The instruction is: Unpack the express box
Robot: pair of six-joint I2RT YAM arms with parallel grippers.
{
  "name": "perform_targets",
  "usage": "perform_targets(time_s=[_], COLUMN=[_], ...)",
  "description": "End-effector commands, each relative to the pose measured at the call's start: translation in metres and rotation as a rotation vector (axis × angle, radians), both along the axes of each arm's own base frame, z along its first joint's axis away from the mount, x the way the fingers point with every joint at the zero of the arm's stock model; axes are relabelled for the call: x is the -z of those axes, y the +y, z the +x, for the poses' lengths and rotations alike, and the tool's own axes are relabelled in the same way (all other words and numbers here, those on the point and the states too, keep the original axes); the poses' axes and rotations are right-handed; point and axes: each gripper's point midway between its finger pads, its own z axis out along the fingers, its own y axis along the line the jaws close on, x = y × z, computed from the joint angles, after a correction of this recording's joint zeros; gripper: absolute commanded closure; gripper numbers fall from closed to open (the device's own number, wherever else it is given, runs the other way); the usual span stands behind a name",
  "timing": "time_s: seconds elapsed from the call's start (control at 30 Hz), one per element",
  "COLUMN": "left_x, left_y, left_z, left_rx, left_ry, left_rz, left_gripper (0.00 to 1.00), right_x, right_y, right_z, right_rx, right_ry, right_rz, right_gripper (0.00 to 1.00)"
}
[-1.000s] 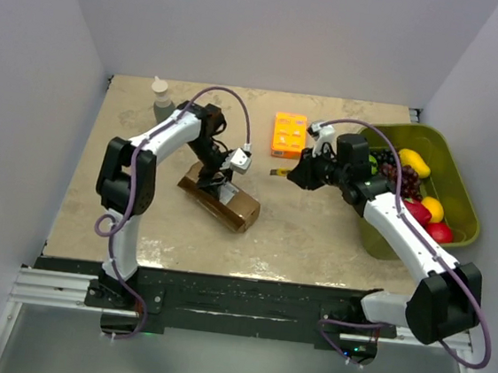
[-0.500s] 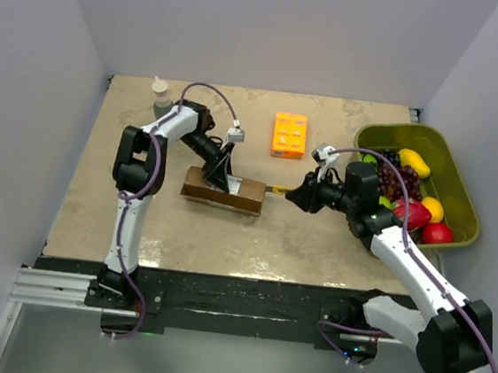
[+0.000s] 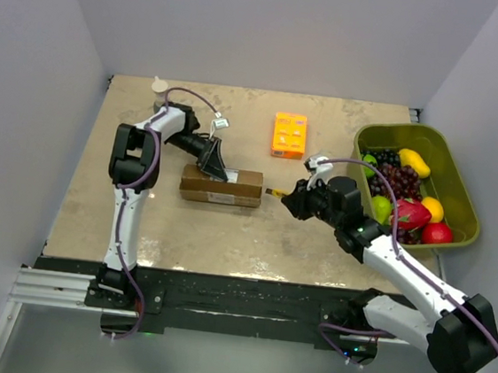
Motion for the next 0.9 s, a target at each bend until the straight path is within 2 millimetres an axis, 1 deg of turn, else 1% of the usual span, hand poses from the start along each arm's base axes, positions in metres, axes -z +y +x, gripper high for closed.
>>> perform_targets(time_s=[0.0, 0.13, 0.23, 0.27, 0.37, 0.43, 0.57, 0.6, 0.67, 0.7, 0.8, 0.87], left_x=[0.028, 0.031, 0.032, 0.033, 0.032, 0.034, 0.037, 0.037, 0.038, 0.038, 0.040, 0.042], left_y=[0.006, 0.009, 0.011, 0.012, 0.012, 0.013, 0.014, 0.014, 0.014, 0.014, 0.015, 0.015], left_z=[-0.005, -0.006, -0.006, -0.006, -0.007, -0.008, -0.012, -0.013, -0.012, -0.012, -0.011, -0.012], left_rx=[-0.010, -0.019, -0.024, -0.025, -0.027, -0.027, -0.027, -0.026, -0.027, -0.027, -0.026, -0.023], left_ry=[0.066, 0.090, 0.096, 0.094, 0.100, 0.105, 0.124, 0.128, 0.129, 0.129, 0.125, 0.129], left_rz=[0.032, 0.035, 0.037, 0.036, 0.038, 0.040, 0.049, 0.050, 0.049, 0.050, 0.055, 0.062], left_gripper=[0.21, 0.21, 0.21, 0.21, 0.22, 0.21, 0.22, 0.23, 0.23, 0.23, 0.23, 0.23], right_x=[-0.012, -0.003, -0.005, -0.001, 0.000, -0.004, -0.012, -0.009, -0.012, -0.011, -0.014, -0.012], right_y=[0.004, 0.012, 0.014, 0.015, 0.017, 0.019, 0.021, 0.019, 0.020, 0.021, 0.026, 0.031], right_z=[0.009, 0.015, 0.021, 0.023, 0.025, 0.026, 0.021, 0.018, 0.012, 0.008, -0.001, -0.008], right_rx=[0.087, 0.090, 0.102, 0.103, 0.100, 0.102, 0.078, 0.069, 0.039, 0.010, -0.045, -0.076], right_ry=[-0.044, -0.015, -0.036, -0.028, -0.032, -0.032, -0.018, -0.009, -0.017, -0.022, -0.044, -0.053], right_rz=[0.027, 0.025, 0.005, -0.002, -0.002, 0.013, 0.019, 0.002, -0.004, -0.015, -0.022, -0.037], right_gripper=[1.00, 1.00, 1.00, 1.00, 1.00, 1.00, 1.00, 1.00, 1.00, 1.00, 1.00, 1.00])
